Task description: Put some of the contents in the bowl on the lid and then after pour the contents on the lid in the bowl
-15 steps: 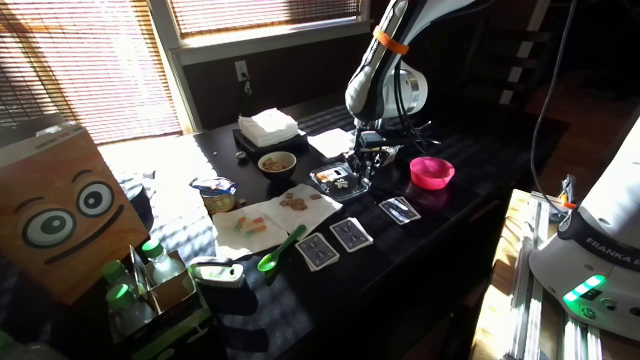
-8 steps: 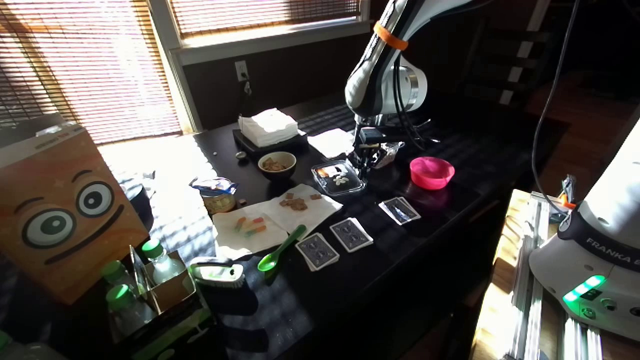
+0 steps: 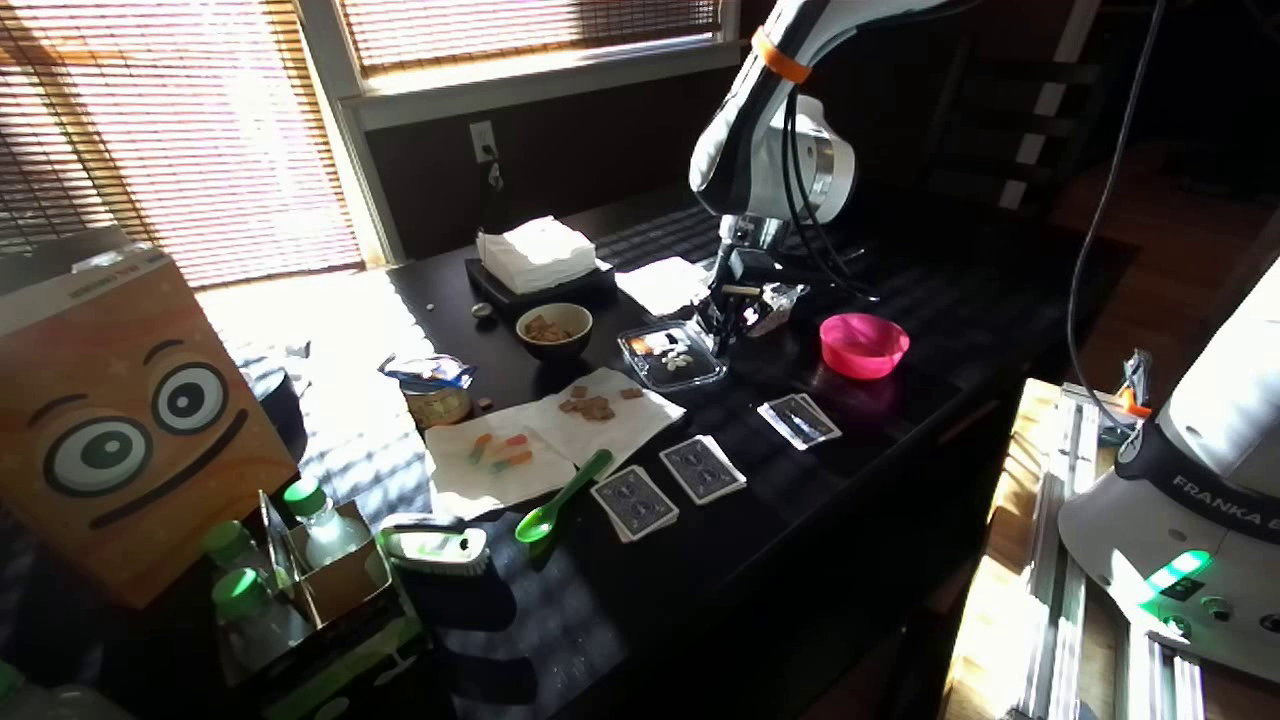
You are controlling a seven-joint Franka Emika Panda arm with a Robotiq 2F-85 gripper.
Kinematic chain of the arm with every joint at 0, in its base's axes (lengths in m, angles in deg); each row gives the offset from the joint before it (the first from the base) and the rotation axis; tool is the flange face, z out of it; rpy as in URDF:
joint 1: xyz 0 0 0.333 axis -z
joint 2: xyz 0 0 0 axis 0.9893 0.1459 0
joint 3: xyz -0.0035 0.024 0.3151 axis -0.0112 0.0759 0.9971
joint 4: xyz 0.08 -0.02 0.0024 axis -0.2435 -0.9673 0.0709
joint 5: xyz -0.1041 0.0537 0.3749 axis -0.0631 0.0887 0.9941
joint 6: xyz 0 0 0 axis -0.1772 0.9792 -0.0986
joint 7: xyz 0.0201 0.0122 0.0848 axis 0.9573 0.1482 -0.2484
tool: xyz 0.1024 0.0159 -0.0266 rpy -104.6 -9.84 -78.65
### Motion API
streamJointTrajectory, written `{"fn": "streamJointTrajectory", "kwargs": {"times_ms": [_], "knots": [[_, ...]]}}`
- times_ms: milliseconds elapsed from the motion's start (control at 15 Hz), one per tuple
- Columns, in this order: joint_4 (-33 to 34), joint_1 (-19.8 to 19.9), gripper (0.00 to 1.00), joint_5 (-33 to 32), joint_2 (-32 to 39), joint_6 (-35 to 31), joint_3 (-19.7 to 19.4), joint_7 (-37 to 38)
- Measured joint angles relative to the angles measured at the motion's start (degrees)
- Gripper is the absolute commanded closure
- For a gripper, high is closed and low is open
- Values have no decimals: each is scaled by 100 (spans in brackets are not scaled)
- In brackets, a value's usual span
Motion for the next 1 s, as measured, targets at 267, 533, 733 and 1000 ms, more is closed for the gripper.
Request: {"fn": "streamJointTrajectory", "kwargs": {"times_ms": [267,533,733,1000], "knots": [[2,290,100,461,25,1,225,-607],[2,688,100,774,47,1,549,-1152],[2,1057,100,1102,75,11,826,-1646],[3,1487,100,1388,148,59,1093,-2155]]}}
